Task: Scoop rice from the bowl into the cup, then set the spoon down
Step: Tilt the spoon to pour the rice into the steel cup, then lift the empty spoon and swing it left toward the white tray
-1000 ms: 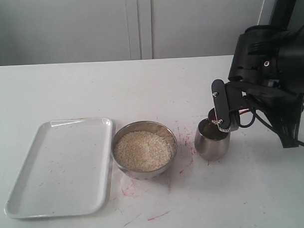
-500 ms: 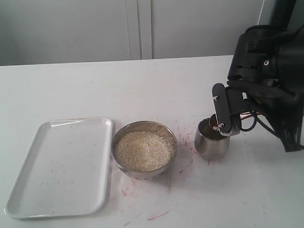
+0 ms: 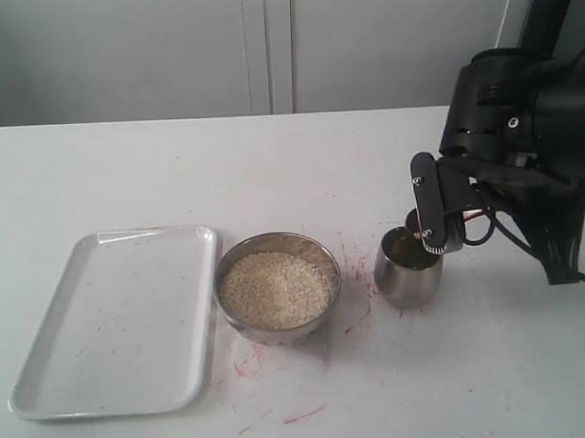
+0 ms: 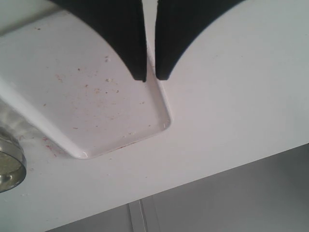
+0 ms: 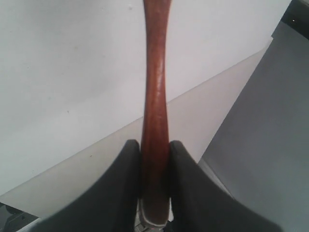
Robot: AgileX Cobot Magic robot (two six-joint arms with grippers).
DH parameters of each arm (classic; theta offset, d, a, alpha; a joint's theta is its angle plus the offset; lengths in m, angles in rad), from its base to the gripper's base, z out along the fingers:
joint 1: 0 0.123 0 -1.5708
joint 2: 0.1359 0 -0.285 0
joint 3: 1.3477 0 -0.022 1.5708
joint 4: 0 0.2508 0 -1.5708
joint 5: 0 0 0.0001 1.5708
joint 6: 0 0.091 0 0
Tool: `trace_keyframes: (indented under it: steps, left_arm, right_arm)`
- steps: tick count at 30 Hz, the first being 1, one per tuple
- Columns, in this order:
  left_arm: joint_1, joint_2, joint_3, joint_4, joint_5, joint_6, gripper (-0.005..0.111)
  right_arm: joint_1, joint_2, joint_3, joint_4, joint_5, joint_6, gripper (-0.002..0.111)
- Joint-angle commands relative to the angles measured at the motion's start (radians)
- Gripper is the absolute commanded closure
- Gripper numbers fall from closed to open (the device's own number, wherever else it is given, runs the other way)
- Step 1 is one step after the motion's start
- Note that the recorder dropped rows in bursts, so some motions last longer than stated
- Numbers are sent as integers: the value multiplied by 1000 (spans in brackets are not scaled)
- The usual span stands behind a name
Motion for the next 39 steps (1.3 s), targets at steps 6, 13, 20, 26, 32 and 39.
trace_keyframes:
  steps: [6,13,20,26,32,39]
  left_arm:
    - [2,1,-3,0,-3,-5,92]
    - [2,1,-3,0,-3,-5,92]
    - [2,1,-3,0,-3,-5,92]
    - [2,1,-3,0,-3,-5,92]
    - [2,1,-3,0,-3,-5,92]
    - [2,1,-3,0,-3,-5,92]
  right_arm:
    - [1,-3,2,12,-7,-22,108]
    - [11,-3,2,51,3,-68,108]
    - [22,-3,2,-10,7,-5,108]
    - [23,-3,2,9,-1,-23,108]
    - [23,-3,2,9,-1,7,108]
    - [23,-14,1,11,-44,180,108]
